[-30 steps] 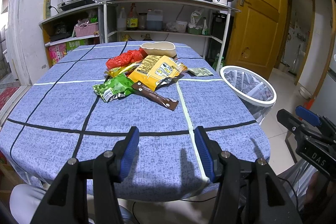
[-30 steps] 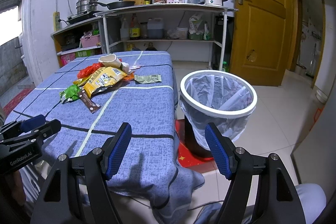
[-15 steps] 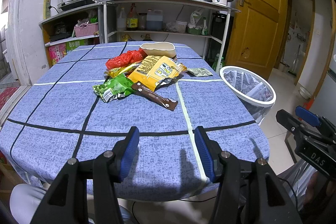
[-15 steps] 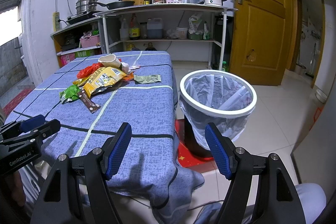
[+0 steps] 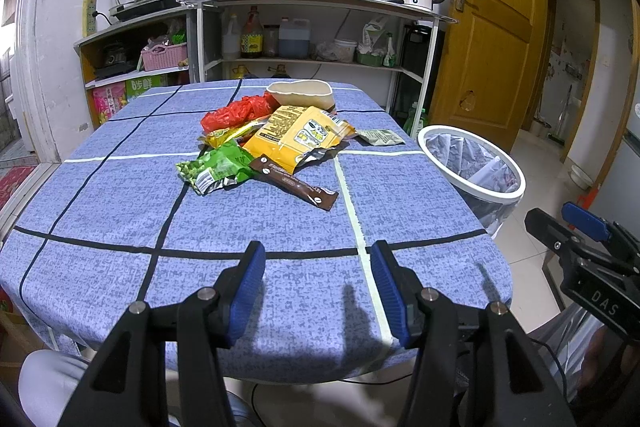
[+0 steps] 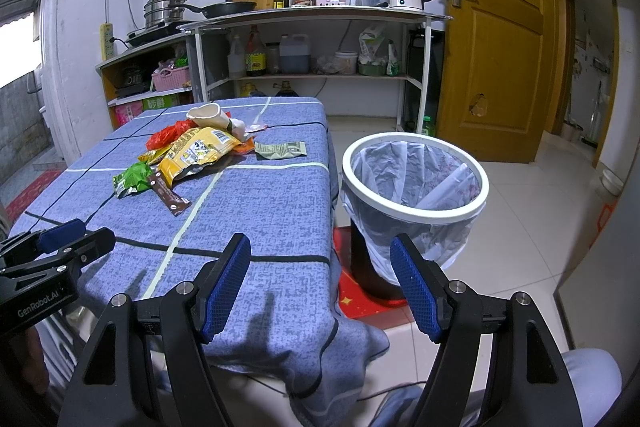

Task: Collect trash

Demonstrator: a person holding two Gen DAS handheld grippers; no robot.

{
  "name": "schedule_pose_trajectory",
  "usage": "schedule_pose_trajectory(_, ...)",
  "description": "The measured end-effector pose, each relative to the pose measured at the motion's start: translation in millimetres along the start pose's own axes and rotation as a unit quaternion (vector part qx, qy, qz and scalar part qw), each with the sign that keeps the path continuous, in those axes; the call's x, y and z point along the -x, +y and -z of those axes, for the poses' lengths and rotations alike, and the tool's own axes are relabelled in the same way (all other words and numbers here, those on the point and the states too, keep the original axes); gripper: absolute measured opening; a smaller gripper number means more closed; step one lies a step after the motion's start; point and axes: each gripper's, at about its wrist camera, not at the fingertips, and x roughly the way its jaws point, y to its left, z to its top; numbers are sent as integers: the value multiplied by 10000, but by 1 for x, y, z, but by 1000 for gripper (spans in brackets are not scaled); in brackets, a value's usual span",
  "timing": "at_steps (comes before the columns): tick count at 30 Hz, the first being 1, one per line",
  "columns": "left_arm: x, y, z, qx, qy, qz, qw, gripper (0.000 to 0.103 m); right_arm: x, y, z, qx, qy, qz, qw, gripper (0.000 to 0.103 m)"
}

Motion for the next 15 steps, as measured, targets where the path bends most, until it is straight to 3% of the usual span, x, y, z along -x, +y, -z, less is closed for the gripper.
schedule_pose_trajectory(15,-3,-2,5,28,85,-17,10000,57,-3,0,3,0,44,-10,10000,73)
